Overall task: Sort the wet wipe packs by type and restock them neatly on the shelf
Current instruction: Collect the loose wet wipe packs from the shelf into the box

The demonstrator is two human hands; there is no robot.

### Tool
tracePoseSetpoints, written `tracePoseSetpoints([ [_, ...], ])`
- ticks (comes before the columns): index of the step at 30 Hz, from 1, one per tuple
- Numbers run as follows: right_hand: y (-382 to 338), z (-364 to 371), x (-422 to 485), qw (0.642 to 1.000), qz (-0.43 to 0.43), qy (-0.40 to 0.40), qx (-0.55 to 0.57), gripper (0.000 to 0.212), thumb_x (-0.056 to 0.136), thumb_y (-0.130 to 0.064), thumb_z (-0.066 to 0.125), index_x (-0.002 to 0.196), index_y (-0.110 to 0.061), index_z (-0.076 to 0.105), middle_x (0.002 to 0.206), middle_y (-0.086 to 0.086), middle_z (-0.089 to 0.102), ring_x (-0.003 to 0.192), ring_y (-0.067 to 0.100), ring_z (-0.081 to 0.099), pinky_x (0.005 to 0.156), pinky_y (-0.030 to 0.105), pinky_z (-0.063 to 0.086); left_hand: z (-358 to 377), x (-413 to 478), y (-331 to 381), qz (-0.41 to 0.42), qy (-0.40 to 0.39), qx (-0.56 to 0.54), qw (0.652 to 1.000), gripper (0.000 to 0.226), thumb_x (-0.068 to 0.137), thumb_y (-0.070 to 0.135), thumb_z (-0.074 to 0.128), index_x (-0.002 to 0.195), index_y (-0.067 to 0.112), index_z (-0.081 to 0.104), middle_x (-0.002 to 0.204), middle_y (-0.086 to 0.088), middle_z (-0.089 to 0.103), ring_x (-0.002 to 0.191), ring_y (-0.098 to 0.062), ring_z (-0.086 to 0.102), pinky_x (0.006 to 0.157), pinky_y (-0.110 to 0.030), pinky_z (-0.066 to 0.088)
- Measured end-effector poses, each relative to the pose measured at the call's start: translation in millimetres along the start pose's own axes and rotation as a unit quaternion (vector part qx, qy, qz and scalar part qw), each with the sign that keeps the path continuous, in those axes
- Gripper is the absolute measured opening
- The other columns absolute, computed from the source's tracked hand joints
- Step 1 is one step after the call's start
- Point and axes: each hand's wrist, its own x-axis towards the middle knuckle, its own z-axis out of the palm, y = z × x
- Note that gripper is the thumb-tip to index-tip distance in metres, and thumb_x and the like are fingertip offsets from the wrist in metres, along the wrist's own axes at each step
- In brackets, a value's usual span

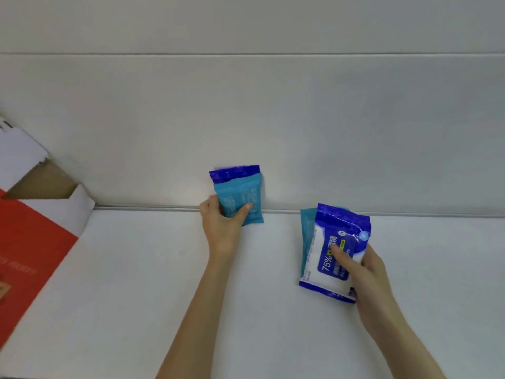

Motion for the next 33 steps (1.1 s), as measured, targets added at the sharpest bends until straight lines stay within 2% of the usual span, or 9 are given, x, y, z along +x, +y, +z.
tracePoseSetpoints([
  [2, 5.0, 4.8, -11.5, 1.0, 0.004, 0.021, 0.009, 0.014, 0.088, -0.026, 0.066, 0.101, -0.023, 0.061, 0.093, 0.0, 0.074, 0.074, 0.018, 0.067, 0.05, 0.024, 0.037, -2.5, -2.6, 5.9, 0.009, -0.013, 0.02, 1.0, 0.037, 0.072, 0.021, 0.082, 0.088, 0.035, 0.051, 0.109, -0.003, 0.056, 0.095, -0.015, 0.059, 0.084, -0.038, 0.054],
  [6, 15.2, 2.0, -40.3, 0.998, 0.023, 0.037, 0.05, 0.021, 0.086, -0.025, 0.066, 0.106, -0.02, 0.063, 0.096, 0.002, 0.075, 0.08, 0.021, 0.072, 0.066, 0.037, 0.05, -15.0, -29.9, 29.9, 0.004, -0.035, -0.009, 0.999, 0.028, 0.073, 0.017, 0.081, 0.087, 0.027, 0.059, 0.088, 0.011, 0.066, 0.082, -0.005, 0.064, 0.069, -0.028, 0.053],
  [9, 20.4, -13.0, -64.0, 0.993, 0.036, 0.048, 0.097, 0.024, 0.086, -0.022, 0.065, 0.109, -0.017, 0.063, 0.096, 0.003, 0.075, 0.078, 0.019, 0.072, 0.062, 0.033, 0.055, -24.5, -68.9, 47.6, -0.046, -0.086, -0.076, 0.992, 0.026, 0.074, 0.014, 0.079, 0.086, 0.029, 0.061, 0.086, 0.013, 0.069, 0.081, -0.005, 0.067, 0.069, -0.028, 0.055],
  [13, 26.6, -51.1, -105.2, 0.979, 0.054, 0.068, 0.184, 0.025, 0.086, -0.022, 0.062, 0.109, -0.014, 0.064, 0.096, 0.009, 0.074, 0.076, 0.02, 0.072, 0.06, 0.033, 0.058, -29.8, -151.0, 58.8, -0.099, -0.185, -0.149, 0.966, 0.023, 0.082, 0.01, 0.069, 0.094, 0.027, 0.06, 0.081, 0.018, 0.071, 0.076, 0.0, 0.067, 0.058, -0.017, 0.052],
  [17, 40.7, -105.8, -157.5, 0.969, 0.055, 0.092, 0.222, 0.039, 0.075, -0.023, 0.064, 0.112, -0.01, 0.063, 0.101, 0.015, 0.073, 0.079, 0.027, 0.071, 0.066, 0.04, 0.059, -20.7, -246.4, 48.0, -0.18, -0.291, -0.155, 0.927, 0.02, 0.088, 0.012, 0.06, 0.102, 0.025, 0.059, 0.088, 0.01, 0.073, 0.081, -0.007, 0.07, 0.07, -0.031, 0.056],
  [22, 83.0, -193.3, -244.7, 0.974, 0.043, 0.146, 0.168, 0.039, 0.069, -0.018, 0.068, 0.106, -0.006, 0.064, 0.095, 0.015, 0.074, 0.076, 0.027, 0.071, 0.066, 0.04, 0.059, -5.8, -355.5, 34.0, -0.121, -0.37, -0.099, 0.916, 0.032, 0.088, 0.004, 0.059, 0.107, 0.029, 0.05, 0.097, 0.013, 0.066, 0.081, 0.005, 0.065, 0.064, -0.015, 0.052],
  [26, 131.5, -279.6, -330.7, 0.968, 0.051, 0.173, 0.173, 0.038, 0.067, -0.017, 0.078, 0.102, -0.009, 0.067, 0.098, 0.018, 0.073, 0.082, 0.032, 0.07, 0.074, 0.05, 0.057, 8.9, -454.8, 24.7, -0.091, -0.426, -0.06, 0.898, 0.054, 0.085, 0.004, 0.064, 0.12, 0.039, 0.042, 0.09, 0.016, 0.07, 0.08, 0.0, 0.068, 0.059, -0.017, 0.053],
  [29, 163.2, -339.6, -394.0, 0.957, 0.072, 0.217, 0.178, 0.043, 0.063, -0.022, 0.078, 0.103, -0.012, 0.066, 0.095, 0.013, 0.074, 0.077, 0.027, 0.072, 0.061, 0.036, 0.057, 19.1, -538.2, 9.6, -0.132, -0.448, -0.03, 0.884, 0.031, 0.083, 0.008, 0.068, 0.111, 0.019, 0.059, 0.097, -0.002, 0.072, 0.08, -0.009, 0.07, 0.06, -0.022, 0.056],
  [33, 192.9, -398.5, -453.2, 0.943, 0.097, 0.242, 0.207, 0.048, 0.065, -0.027, 0.073, 0.109, -0.01, 0.064, 0.097, 0.015, 0.074, 0.082, 0.029, 0.072, 0.07, 0.039, 0.057, 27.9, -641.5, 4.4, -0.22, -0.498, -0.008, 0.839, 0.009, 0.086, 0.017, 0.064, 0.094, 0.014, 0.068, 0.087, -0.003, 0.075, 0.078, -0.02, 0.072, 0.057, -0.032, 0.057],
])
